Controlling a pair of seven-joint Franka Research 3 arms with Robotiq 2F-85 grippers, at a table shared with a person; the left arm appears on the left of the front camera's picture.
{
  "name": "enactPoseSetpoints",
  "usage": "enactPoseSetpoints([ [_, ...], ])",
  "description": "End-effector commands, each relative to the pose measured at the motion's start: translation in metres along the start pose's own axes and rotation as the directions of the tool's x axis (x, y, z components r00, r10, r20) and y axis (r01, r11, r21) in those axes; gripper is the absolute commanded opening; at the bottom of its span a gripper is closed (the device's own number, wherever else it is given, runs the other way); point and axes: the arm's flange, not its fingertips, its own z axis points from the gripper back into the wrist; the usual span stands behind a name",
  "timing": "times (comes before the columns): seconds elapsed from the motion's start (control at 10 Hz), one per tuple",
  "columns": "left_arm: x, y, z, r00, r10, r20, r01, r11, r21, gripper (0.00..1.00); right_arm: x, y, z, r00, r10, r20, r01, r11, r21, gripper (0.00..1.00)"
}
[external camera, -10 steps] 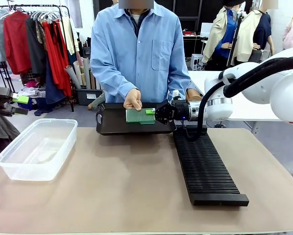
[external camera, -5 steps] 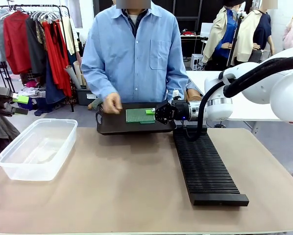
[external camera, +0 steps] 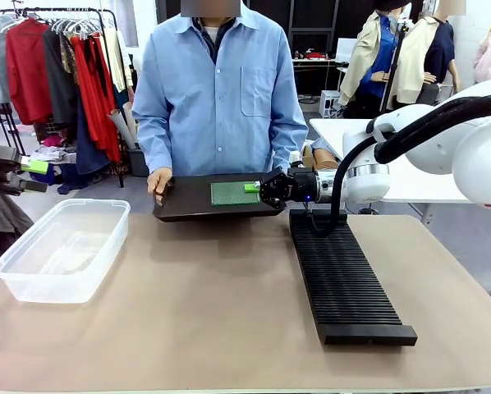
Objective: Sort PCBs into racks and boxes based on the side picked up.
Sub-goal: If the short side of the Blank PCB is picked up, insert it into the PCB Rack ; if the long side is picked up, place it in the Organizing box.
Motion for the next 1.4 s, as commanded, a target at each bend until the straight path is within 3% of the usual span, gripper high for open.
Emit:
enactPoseSetpoints([
  [0.0, 0.000, -0.001, 0.001, 1.000, -0.001, 0.005, 0.001, 1.000, -0.004, 1.00, 0.001, 0.001, -0.001, 1.000, 0.003, 0.005, -0.003, 1.000, 0.001, 0.00],
  [0.6, 0.000, -0.001, 0.001, 1.000, -0.001, 0.005, 0.001, 1.000, -0.004, 1.00, 0.000, 0.000, 0.000, 1.000, 0.000, 0.000, 0.000, 1.000, 0.000, 0.00],
  [0.7, 0.000, -0.001, 0.001, 1.000, -0.001, 0.005, 0.001, 1.000, -0.004, 1.00, -0.003, 0.006, 0.006, 0.998, 0.063, -0.018, -0.063, 0.998, 0.010, 0.00],
  [1.3, 0.000, -0.001, 0.001, 1.000, -0.001, 0.005, 0.001, 1.000, -0.004, 1.00, -0.045, 0.036, 0.099, 0.984, 0.179, 0.005, -0.179, 0.984, -0.012, 0.00],
])
